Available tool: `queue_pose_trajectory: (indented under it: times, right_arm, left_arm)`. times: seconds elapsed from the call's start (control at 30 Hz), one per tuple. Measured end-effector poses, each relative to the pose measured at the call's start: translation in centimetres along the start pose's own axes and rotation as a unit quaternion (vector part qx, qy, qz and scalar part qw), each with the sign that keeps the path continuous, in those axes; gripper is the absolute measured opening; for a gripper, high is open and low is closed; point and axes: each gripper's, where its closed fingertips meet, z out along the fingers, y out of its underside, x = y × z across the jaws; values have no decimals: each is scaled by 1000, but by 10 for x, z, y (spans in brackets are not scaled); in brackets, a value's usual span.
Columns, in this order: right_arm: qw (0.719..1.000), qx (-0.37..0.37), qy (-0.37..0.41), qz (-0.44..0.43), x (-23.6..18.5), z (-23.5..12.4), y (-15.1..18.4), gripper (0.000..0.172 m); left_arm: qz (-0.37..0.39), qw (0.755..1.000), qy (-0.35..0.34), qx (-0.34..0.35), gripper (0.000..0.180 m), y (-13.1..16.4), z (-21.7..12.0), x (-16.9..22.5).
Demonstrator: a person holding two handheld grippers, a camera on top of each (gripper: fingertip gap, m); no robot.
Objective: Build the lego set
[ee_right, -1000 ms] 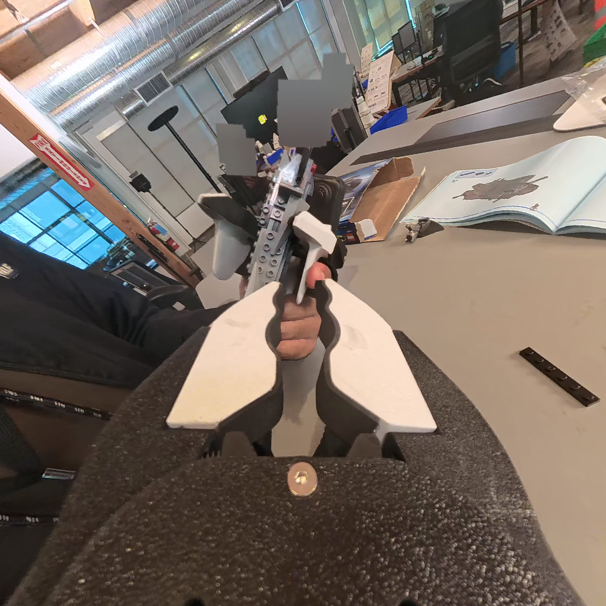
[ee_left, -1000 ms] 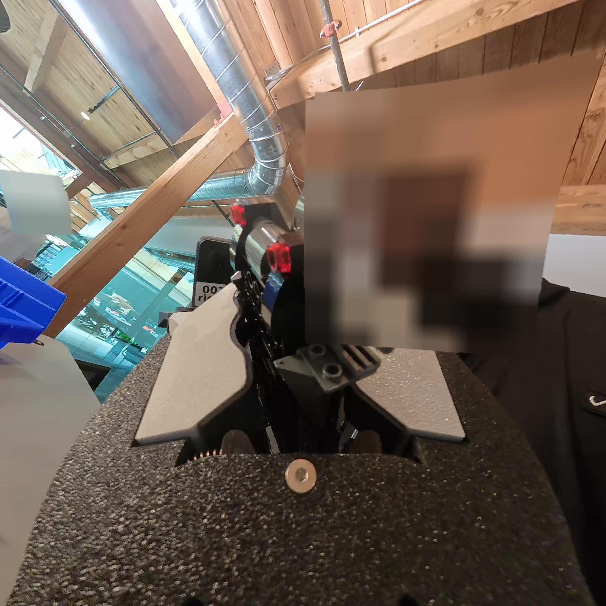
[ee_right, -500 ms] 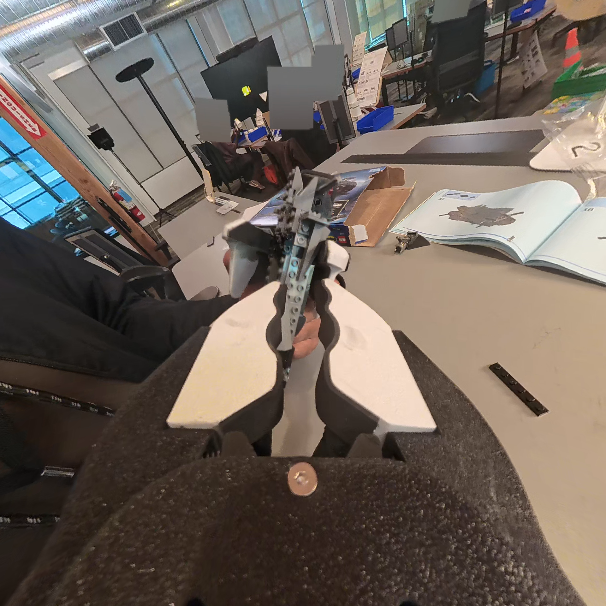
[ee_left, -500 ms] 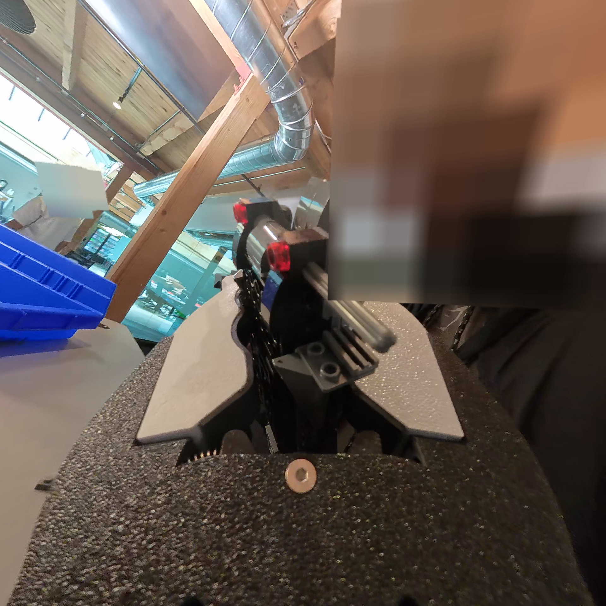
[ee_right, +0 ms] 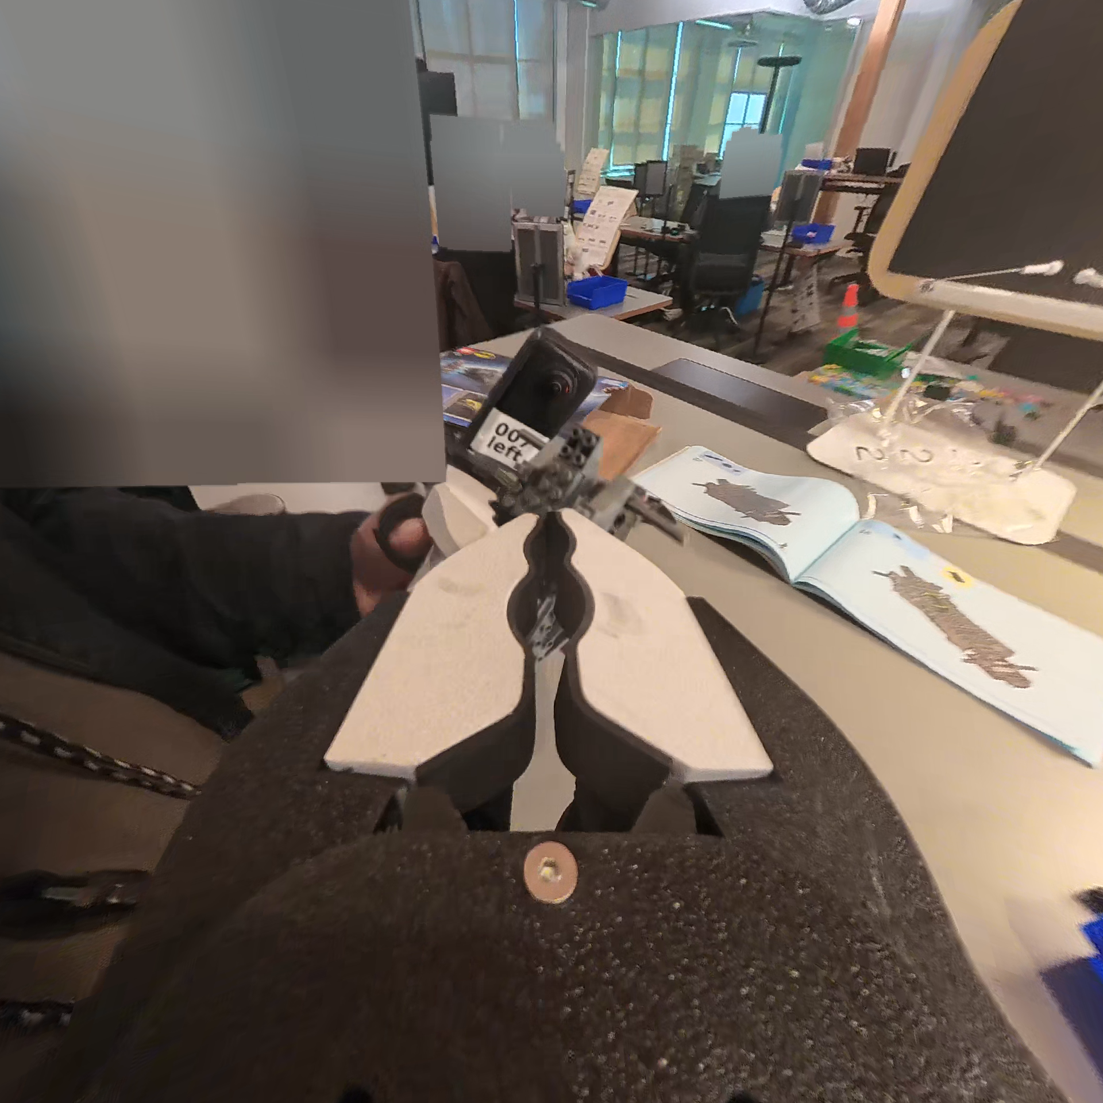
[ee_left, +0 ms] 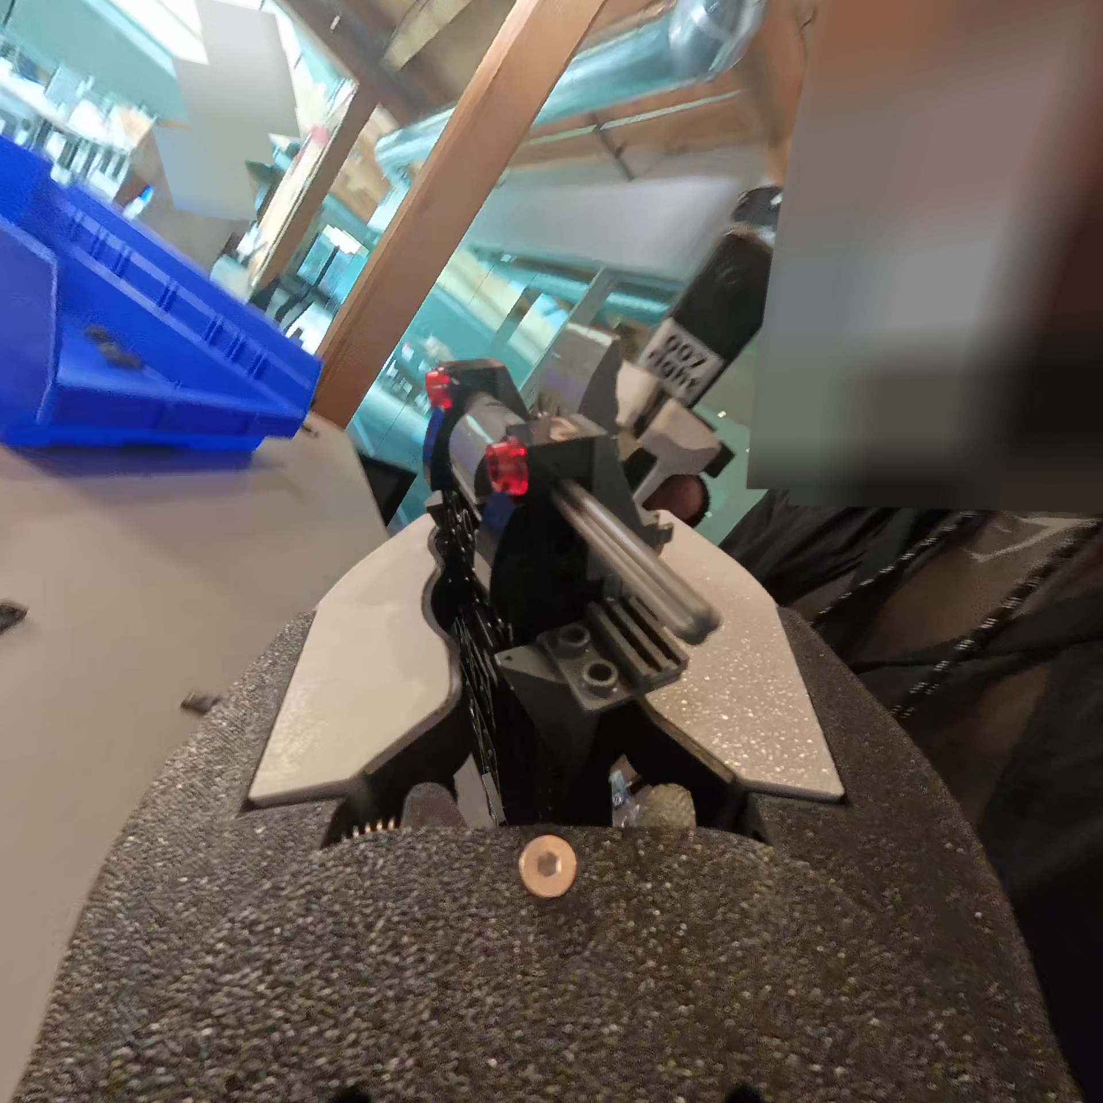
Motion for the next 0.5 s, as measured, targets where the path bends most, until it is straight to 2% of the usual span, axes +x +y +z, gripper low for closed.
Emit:
queue_pose_trajectory:
  times: [0.13,0.23,0.5]
  right_arm:
    - [996,-61,17,-70,7,0,13,0]
    - [992,-86,4,-90,6,3,19,0]
    - [984,-128,7,-123,13,17,26,0]
  left_arm:
    - [-11,994,-75,-75,62,19,4,-16]
    - [3,987,-118,-113,62,26,6,-21]
    - [47,963,-218,-152,61,23,4,-34]
